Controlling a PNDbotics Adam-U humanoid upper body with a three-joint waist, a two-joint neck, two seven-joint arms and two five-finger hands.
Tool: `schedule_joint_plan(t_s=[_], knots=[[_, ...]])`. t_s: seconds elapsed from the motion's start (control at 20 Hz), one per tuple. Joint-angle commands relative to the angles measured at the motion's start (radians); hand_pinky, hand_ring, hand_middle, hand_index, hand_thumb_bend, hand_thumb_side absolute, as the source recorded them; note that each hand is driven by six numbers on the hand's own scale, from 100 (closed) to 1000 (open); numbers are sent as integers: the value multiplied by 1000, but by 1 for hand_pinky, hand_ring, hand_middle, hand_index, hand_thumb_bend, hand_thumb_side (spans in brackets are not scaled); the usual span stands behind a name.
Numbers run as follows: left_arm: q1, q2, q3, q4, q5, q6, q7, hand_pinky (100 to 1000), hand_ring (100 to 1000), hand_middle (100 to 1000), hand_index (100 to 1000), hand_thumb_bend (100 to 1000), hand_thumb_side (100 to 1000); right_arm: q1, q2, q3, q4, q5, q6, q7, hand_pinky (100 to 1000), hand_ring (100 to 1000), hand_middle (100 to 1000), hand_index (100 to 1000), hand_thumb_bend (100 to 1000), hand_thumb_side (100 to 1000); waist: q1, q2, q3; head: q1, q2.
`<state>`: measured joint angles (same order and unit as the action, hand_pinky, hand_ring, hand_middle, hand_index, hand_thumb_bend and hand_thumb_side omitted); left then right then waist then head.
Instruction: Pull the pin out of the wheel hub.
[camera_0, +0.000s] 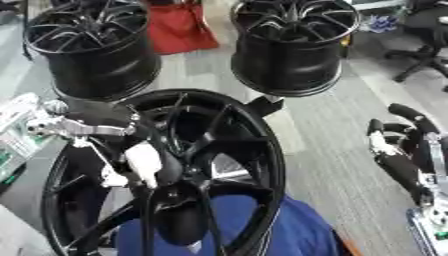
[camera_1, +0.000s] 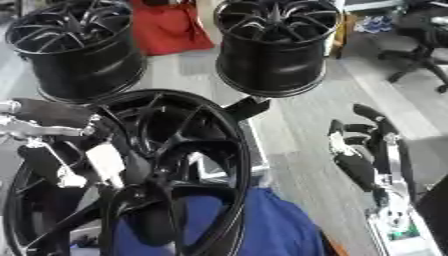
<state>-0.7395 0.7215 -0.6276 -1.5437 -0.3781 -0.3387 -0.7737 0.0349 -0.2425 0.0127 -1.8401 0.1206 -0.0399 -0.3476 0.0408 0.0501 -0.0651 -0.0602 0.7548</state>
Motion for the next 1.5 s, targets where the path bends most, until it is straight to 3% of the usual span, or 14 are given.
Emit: schedule_joint_plan(t_s=[0.05,0.2,0.4,0.7,0.9,1.25,1.5], knots=[[-12,30,8,1,6,-152,-133,442,536,639,802,100,130,-12,-12,-1,-10,-3,-3,2,585,683,801,810,229,267,-3,-7,1,-1,-10],[-13,32,17,-2,29,-163,-133,366,460,529,727,100,102,-12,-12,-1,-9,-3,-2,2,585,683,801,810,228,269,-4,-7,2,-1,-10],[-17,42,57,-31,103,-151,-133,310,407,454,666,100,121,-11,-11,-3,-9,-3,-1,1,585,683,801,810,228,269,-5,-8,4,-4,-11],[-38,82,173,-116,236,-85,-133,285,384,422,642,100,122,-9,-11,-5,-8,-3,-1,-1,585,683,801,810,227,269,-6,-11,9,-7,-11],[-24,145,294,-153,267,-36,-133,288,385,421,643,100,114,-5,-12,-9,-7,-1,0,-4,585,683,801,810,228,269,-5,-12,15,-10,-12],[110,268,511,-78,264,35,-122,284,380,416,644,100,107,0,-12,-15,-4,2,-1,-11,585,683,801,810,227,269,1,-16,33,-23,-10],[235,290,589,78,132,67,-75,307,395,432,657,100,100,2,-11,-18,-3,4,-2,-15,586,683,801,810,227,269,2,-20,40,-26,-7]])
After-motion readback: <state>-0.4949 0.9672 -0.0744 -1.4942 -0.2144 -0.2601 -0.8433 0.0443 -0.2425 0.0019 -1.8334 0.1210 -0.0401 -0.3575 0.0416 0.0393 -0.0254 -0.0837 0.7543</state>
